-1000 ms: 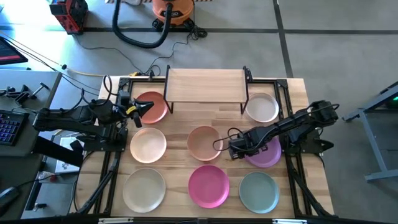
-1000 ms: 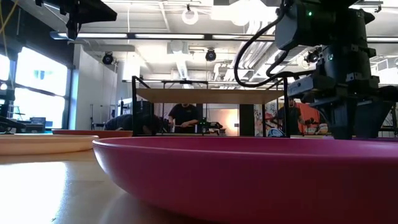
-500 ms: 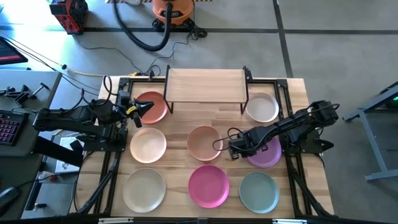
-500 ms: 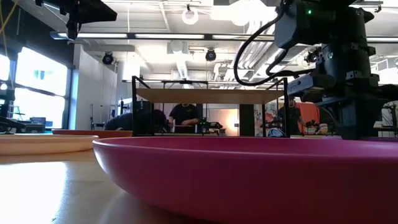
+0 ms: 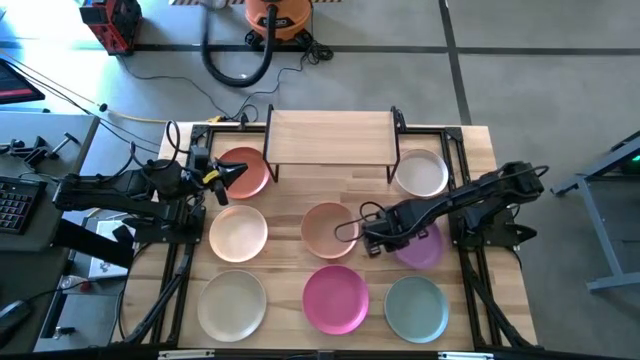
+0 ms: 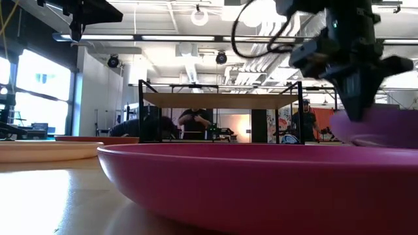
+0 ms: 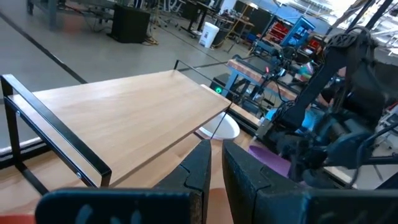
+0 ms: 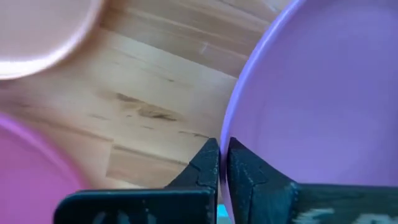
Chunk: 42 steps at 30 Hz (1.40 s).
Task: Place and stack plates onto a shelf
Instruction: Put the violet plate on the shelf
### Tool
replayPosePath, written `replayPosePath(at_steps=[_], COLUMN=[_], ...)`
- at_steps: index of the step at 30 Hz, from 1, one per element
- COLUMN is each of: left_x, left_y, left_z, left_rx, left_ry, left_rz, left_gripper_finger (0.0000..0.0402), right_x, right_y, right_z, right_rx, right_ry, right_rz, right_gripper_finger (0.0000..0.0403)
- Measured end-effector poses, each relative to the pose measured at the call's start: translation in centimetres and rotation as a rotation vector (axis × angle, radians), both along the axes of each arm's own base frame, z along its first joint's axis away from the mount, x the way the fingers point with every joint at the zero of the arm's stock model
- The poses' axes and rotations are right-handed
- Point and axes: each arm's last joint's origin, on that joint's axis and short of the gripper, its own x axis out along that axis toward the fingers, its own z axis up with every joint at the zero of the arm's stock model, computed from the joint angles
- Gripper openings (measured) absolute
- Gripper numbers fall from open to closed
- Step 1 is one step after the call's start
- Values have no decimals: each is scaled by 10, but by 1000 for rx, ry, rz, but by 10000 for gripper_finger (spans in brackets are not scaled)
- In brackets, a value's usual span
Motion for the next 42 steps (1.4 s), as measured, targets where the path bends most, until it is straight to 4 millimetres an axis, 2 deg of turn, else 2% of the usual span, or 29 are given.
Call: replayPosePath(at_steps=[15,23,35,42], left_x=[0,0,0,0], left_y=[0,0,0,0], left_z=[0,0,0,0], left_rx=[8,32,31,30], left_ry=[4,15,15,14], left_rz=[-1,-5,-5,-5], left_gripper_finger=[31,31,31,31], right_x=[19,33,46,47], right_y=[19,18,-11,-43], right_z=[60,104,190,216], right_rx=[-34,-91,-310,-478], right_ry=[-165,-335,-624,-658], right_rz=[89,173,400,584], right_gripper_finger=[0,0,0,0])
